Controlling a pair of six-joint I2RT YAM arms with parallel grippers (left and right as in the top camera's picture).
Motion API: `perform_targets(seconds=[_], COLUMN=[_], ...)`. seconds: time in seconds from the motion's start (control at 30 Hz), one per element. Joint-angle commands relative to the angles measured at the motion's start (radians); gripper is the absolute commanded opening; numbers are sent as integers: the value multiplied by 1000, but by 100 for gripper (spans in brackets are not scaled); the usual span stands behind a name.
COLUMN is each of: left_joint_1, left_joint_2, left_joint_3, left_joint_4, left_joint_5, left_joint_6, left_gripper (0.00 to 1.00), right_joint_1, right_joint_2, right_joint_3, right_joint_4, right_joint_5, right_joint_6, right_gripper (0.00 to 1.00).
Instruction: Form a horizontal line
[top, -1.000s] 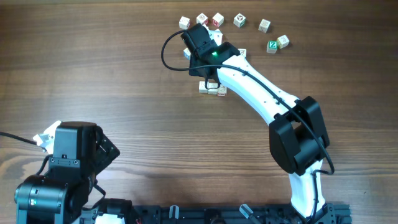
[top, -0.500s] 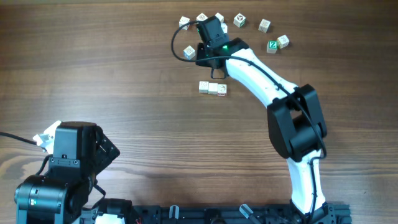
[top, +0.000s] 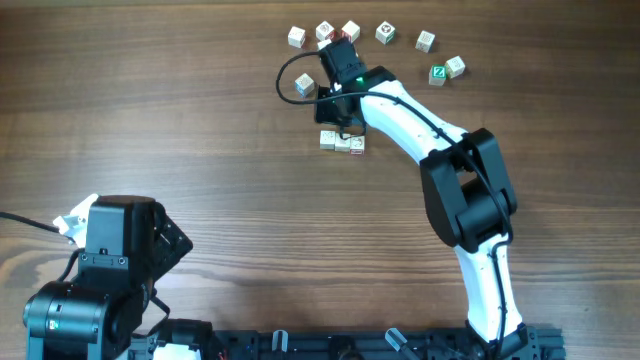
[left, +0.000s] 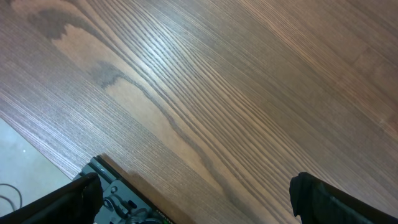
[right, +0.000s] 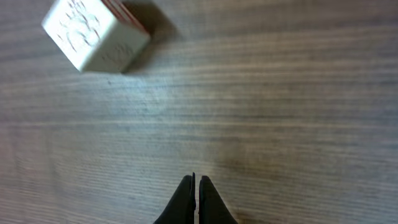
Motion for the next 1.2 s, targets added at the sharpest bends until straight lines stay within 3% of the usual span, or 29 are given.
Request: perform_targets(seconds=[0.0,1.17], left_joint_1=[6,6], left_joint_2=[-2,-2], left_joint_3=[-1,-2], left_joint_4=[-1,-1], left_joint_5=[-5,-5], left_joint_6=[-17,-17], left_gripper=[100,100], right_joint_1=[4,4], right_joint_2=[26,25], right_joint_3=[-8,5], right_joint_4=[-20,-83], right_joint_5=[-15,-58], right_joint_6=[-6,-56], right_gripper=[5,5])
